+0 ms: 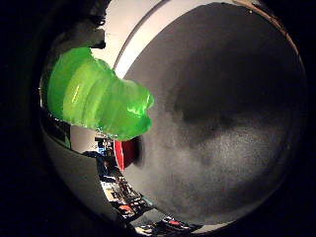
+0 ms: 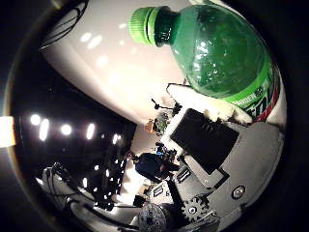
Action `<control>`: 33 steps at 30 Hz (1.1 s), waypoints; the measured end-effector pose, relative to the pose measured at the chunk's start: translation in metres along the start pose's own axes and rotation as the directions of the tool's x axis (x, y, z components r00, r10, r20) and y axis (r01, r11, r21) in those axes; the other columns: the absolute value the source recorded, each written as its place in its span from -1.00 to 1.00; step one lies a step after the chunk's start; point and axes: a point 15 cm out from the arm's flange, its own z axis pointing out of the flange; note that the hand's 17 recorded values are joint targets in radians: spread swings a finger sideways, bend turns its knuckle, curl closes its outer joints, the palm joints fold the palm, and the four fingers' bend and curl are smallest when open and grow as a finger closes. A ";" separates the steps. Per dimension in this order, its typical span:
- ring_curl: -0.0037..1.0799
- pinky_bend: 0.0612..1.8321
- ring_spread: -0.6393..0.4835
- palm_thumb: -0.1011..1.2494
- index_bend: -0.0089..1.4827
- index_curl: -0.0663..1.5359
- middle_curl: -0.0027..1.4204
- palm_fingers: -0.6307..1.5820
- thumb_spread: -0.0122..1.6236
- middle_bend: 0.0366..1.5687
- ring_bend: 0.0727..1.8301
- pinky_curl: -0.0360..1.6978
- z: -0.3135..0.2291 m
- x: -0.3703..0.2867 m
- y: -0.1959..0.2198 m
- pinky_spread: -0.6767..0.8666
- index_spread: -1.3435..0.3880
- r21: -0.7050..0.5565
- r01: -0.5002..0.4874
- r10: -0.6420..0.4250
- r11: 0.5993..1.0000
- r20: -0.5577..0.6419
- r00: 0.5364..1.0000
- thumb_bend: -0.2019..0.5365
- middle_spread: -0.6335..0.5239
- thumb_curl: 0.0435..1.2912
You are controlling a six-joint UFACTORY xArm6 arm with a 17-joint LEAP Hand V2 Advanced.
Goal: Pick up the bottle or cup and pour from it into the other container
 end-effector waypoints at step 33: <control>0.63 0.47 -0.31 0.70 0.57 0.22 0.08 0.56 -0.45 0.79 0.41 0.06 0.030 -0.173 0.031 -0.37 0.30 -0.713 0.020 -0.612 0.701 -0.586 0.531 -0.51 -0.10 0.47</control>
